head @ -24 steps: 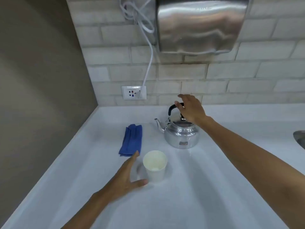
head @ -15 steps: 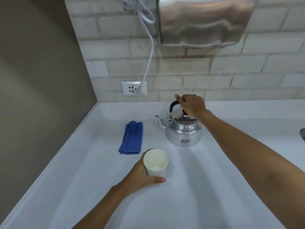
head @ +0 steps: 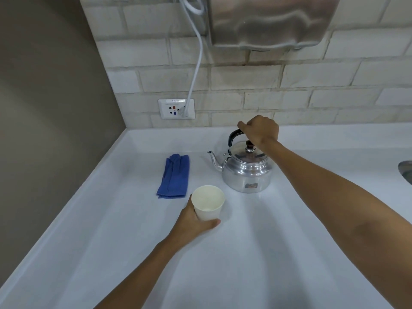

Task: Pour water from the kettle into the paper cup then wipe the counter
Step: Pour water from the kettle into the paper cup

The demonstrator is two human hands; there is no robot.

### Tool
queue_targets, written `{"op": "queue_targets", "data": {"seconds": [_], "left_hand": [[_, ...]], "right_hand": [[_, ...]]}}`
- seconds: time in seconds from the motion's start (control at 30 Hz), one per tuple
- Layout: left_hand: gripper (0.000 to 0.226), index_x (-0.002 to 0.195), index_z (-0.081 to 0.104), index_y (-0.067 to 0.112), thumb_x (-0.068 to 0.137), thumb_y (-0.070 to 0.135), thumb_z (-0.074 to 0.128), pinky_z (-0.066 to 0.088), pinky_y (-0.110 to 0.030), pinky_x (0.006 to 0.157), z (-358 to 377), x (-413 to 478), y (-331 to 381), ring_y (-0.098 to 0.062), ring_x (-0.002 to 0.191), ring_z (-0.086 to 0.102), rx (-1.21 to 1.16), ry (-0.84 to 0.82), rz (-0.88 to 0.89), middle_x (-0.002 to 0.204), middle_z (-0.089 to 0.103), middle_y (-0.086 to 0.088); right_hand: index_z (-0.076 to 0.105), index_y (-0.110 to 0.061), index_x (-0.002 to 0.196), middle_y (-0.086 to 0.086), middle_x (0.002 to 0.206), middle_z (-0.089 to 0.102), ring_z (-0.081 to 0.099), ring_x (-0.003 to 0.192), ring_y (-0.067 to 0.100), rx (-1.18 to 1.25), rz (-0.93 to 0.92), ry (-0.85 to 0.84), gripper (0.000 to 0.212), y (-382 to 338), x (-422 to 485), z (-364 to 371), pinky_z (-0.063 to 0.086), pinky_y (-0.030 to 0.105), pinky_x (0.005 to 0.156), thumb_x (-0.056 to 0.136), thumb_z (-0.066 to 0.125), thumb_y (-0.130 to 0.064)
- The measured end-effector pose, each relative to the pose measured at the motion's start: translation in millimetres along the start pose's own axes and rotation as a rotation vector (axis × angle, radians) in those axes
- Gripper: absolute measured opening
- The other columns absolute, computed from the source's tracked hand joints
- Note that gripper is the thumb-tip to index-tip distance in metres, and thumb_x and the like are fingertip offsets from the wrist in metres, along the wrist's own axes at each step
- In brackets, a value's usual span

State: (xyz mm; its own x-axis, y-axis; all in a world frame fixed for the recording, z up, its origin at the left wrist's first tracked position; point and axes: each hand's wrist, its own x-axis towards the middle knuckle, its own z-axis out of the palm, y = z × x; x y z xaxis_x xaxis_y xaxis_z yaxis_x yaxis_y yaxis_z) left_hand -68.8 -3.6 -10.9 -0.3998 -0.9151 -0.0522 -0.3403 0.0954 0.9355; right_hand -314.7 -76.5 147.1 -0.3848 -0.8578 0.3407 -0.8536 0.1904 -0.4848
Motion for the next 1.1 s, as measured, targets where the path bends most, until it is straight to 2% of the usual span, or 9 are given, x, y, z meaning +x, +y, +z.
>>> {"op": "queue_targets", "data": {"seconds": [0.27,0.47,0.73,0.87,1.0,1.1], "left_hand": [[0.086,0.125,0.04,0.032,0.052,0.04,0.085,0.042,-0.025,0.089,0,1,-5,-0.009,0.108,0.053,-0.002,0.031,-0.032,0.117,0.056,0.011],[0.079,0.115,0.042,0.039,0.048,0.045,0.083,0.041,-0.012,0.074,0,0,-3,0.001,0.1,0.055,-0.002,0.028,-0.022,0.106,0.057,0.023],[0.073,0.107,0.043,0.049,0.045,0.048,0.082,0.042,-0.009,0.071,0,1,-4,0.01,0.096,0.054,0.019,0.042,-0.035,0.104,0.058,0.027],[0.066,0.099,0.044,0.055,0.046,0.047,0.082,0.041,-0.007,0.067,0,1,-5,0.019,0.09,0.053,0.016,0.039,-0.036,0.1,0.056,0.031],[0.075,0.109,0.039,0.047,0.047,0.045,0.082,0.04,-0.01,0.071,0,1,-4,0.009,0.094,0.052,0.001,0.035,-0.025,0.102,0.053,0.029],[0.079,0.115,0.039,0.042,0.048,0.043,0.082,0.042,-0.018,0.081,1,2,-4,-0.002,0.099,0.054,-0.004,0.034,-0.014,0.107,0.055,0.022]], "right_hand": [[0.021,-0.018,0.039,-0.003,0.037,0.02,0.019,0.038,0.017,-0.024,-0.182,0.078,0.052,3,-22,-28,0.022,0.026,0.045,0.079,0.05,-0.031],[0.027,-0.015,0.039,0.001,0.036,0.02,0.017,0.038,0.015,-0.126,-0.372,0.158,0.045,-10,-39,-57,0.022,0.025,0.047,0.076,0.047,-0.031],[0.029,-0.011,0.043,0.009,0.038,0.03,0.027,0.042,0.021,-0.293,-0.58,0.16,0.037,-36,-56,-71,0.021,0.027,0.046,0.072,0.039,-0.031],[0.028,-0.013,0.043,0.008,0.039,0.024,0.022,0.044,0.022,-0.329,-0.652,0.161,0.032,-46,-62,-71,0.014,0.023,0.045,0.069,0.04,-0.028],[0.026,-0.012,0.044,0.007,0.041,0.02,0.018,0.046,0.021,-0.371,-0.719,0.184,0.032,-54,-66,-69,0.012,0.023,0.046,0.069,0.041,-0.025],[0.026,-0.014,0.043,0.007,0.04,0.02,0.017,0.046,0.021,-0.405,-0.755,0.196,0.033,-57,-67,-69,0.01,0.023,0.046,0.071,0.032,-0.03]]}}
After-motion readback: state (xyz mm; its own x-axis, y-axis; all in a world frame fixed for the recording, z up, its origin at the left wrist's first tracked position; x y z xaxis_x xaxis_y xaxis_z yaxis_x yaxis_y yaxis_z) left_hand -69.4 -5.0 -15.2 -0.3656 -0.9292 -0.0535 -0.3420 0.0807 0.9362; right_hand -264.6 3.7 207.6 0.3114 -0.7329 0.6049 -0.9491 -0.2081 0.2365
